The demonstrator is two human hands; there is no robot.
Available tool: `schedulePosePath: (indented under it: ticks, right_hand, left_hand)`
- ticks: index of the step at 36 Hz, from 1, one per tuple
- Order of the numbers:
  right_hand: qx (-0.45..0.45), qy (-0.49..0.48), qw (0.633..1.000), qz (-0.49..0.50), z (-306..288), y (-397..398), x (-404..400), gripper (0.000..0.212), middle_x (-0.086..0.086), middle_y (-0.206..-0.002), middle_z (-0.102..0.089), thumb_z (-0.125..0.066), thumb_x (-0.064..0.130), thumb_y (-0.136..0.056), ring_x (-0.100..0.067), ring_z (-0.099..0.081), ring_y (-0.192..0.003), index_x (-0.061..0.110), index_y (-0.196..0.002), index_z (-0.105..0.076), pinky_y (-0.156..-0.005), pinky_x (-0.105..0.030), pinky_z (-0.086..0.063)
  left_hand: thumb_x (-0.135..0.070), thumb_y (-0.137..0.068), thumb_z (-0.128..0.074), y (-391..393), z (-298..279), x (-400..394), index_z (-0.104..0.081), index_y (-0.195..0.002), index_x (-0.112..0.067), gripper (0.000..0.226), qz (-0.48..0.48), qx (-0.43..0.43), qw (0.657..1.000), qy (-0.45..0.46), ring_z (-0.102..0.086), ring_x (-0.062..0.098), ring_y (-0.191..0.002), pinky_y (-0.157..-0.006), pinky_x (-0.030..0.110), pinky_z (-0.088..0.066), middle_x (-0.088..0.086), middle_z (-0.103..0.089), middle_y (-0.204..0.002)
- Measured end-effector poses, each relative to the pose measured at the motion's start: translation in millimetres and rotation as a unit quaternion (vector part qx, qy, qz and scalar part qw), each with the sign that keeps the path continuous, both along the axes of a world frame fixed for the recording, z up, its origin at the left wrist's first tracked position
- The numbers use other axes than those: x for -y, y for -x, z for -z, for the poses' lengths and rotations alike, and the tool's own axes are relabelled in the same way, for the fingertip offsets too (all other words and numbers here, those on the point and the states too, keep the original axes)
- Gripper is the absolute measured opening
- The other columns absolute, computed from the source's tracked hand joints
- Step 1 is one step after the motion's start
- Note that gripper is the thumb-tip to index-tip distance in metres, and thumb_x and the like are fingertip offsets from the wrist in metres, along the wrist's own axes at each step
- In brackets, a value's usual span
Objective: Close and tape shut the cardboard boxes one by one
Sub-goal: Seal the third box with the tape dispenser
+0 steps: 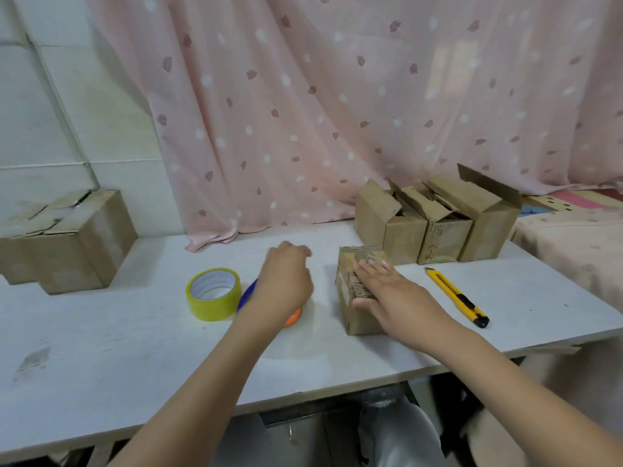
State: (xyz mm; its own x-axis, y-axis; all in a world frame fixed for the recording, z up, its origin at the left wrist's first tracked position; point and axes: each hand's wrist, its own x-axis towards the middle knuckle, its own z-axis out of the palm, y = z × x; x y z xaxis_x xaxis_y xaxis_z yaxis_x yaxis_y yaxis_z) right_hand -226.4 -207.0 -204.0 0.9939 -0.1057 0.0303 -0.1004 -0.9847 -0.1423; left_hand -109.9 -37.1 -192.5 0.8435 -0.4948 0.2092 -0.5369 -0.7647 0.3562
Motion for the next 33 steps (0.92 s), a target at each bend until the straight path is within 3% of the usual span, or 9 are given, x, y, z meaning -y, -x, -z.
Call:
schedulePosePath:
  ticks: [3,5,8,11,14,21,25,30,33]
  right_hand:
    - [-0.004,0.004,1.000,0.003,-2,0,0,0.065,0.004,-0.168,-0.002,-0.035,0.044,-0.107,-0.012,0.004,-0.154,0.020,-0.161,-0.007,-0.109,-0.013,0.001]
    - [-0.007,-0.004,1.000,0.006,-2,-1,3,0.066,0.005,-0.168,-0.002,-0.036,0.044,-0.106,-0.012,0.004,-0.154,0.020,-0.161,-0.008,-0.116,-0.018,-0.004]
    - [-0.009,-0.021,1.000,0.011,-3,0,9,0.066,0.006,-0.168,-0.002,-0.037,0.044,-0.106,-0.012,0.005,-0.154,0.021,-0.161,-0.008,-0.118,-0.021,-0.005]
    - [-0.009,-0.030,1.000,0.006,-4,3,15,0.066,0.005,-0.167,-0.002,-0.038,0.042,-0.106,-0.011,0.006,-0.153,0.020,-0.161,-0.008,-0.113,-0.014,0.001]
    - [-0.005,-0.036,0.999,0.002,-1,4,21,0.066,0.006,-0.168,-0.003,-0.039,0.042,-0.105,-0.010,0.006,-0.153,0.021,-0.161,-0.010,-0.118,-0.020,0.003]
    - [-0.016,-0.037,0.999,0.003,-2,8,27,0.067,0.006,-0.167,0.000,-0.038,0.042,-0.106,-0.012,0.008,-0.154,0.021,-0.161,-0.007,-0.124,-0.028,-0.002]
    - [-0.022,-0.030,0.999,0.004,-1,9,30,0.067,0.005,-0.168,0.001,-0.038,0.042,-0.106,-0.013,0.009,-0.153,0.021,-0.161,-0.006,-0.124,-0.028,-0.001]
    - [-0.031,-0.021,0.999,0.004,-1,10,31,0.069,0.004,-0.168,0.003,-0.038,0.043,-0.106,-0.014,0.010,-0.154,0.021,-0.161,-0.004,-0.124,-0.028,0.000]
    - [-0.025,-0.025,0.999,0.005,2,9,32,0.069,0.004,-0.168,0.002,-0.038,0.045,-0.105,-0.014,0.009,-0.154,0.021,-0.161,-0.004,-0.125,-0.030,-0.001]
  left_hand:
    - [0.001,-0.096,-0.048,10,6,19,-0.051,-0.141,-0.023,0.050,0.097,-0.247,0.941,0.211,-0.060,0.013,-0.091,-0.076,0.026,-0.048,0.001,-0.059,-0.128]
    - [0.006,-0.095,-0.044,14,13,28,-0.049,-0.141,-0.022,0.054,0.101,-0.325,0.901,0.270,-0.060,0.013,-0.089,-0.077,0.031,-0.048,0.000,-0.061,-0.125]
    - [0.012,-0.094,-0.040,13,17,36,-0.049,-0.139,-0.021,0.057,0.093,-0.339,0.885,0.305,-0.060,0.011,-0.088,-0.073,0.025,-0.047,0.002,-0.061,-0.116]
    - [0.012,-0.093,-0.042,9,18,40,-0.053,-0.136,-0.020,0.055,0.081,-0.353,0.874,0.324,-0.061,0.014,-0.087,-0.078,0.032,-0.047,0.004,-0.063,-0.108]
    - [0.007,-0.095,-0.048,6,22,42,-0.054,-0.136,-0.021,0.051,0.095,-0.353,0.871,0.328,-0.060,0.017,-0.090,-0.078,0.033,-0.046,0.002,-0.066,-0.101]
    - [0.006,-0.096,-0.051,3,27,45,-0.053,-0.137,-0.020,0.048,0.139,-0.349,0.863,0.337,-0.057,-0.002,-0.066,-0.065,0.014,-0.043,0.002,-0.062,-0.088]
    - [-0.002,-0.099,-0.056,2,27,45,-0.054,-0.133,-0.029,0.044,0.159,-0.384,0.844,0.338,-0.061,-0.003,-0.075,-0.067,0.008,-0.045,0.004,-0.062,-0.094]
    - [-0.009,-0.096,-0.062,4,27,44,-0.050,-0.132,-0.039,0.048,0.135,-0.397,0.848,0.324,-0.066,0.011,-0.092,-0.077,0.023,-0.043,0.002,-0.069,-0.097]
    - [-0.008,-0.096,-0.064,7,28,45,-0.047,-0.133,-0.040,0.052,0.106,-0.414,0.840,0.334,-0.069,0.012,-0.091,-0.078,0.023,-0.044,0.010,-0.073,-0.108]
